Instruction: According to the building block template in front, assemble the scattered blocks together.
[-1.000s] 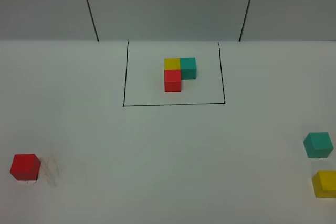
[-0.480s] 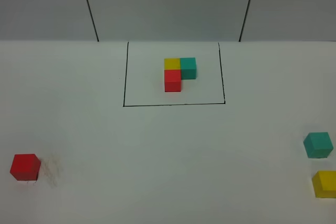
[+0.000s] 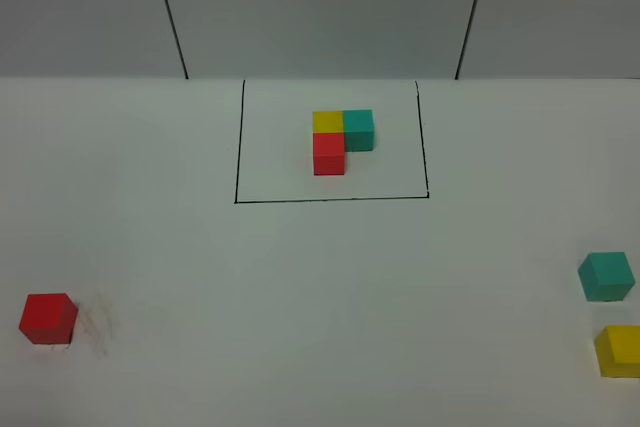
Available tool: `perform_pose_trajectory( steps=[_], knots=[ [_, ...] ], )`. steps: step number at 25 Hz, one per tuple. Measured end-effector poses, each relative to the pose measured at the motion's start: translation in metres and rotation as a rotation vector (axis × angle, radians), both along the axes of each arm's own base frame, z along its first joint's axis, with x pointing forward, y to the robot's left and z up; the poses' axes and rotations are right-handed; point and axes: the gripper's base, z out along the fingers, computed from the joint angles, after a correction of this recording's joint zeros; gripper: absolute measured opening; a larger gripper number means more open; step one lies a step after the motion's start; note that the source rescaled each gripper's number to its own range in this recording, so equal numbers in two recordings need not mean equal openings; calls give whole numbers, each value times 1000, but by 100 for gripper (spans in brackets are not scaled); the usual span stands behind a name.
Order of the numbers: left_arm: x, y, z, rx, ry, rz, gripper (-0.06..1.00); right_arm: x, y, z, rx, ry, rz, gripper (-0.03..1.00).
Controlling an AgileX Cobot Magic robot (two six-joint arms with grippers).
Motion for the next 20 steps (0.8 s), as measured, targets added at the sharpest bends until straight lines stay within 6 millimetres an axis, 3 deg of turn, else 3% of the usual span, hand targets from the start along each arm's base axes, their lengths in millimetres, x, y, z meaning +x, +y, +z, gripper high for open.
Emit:
perform_pose_trajectory(
  steps=[10, 20],
  knots=[
    [40, 2, 30, -5, 99, 0, 0, 0, 0, 0, 0, 0, 0, 0],
    [96, 4, 38, -11, 226, 1, 0, 0, 0, 0, 0, 0, 0, 0]
  ],
)
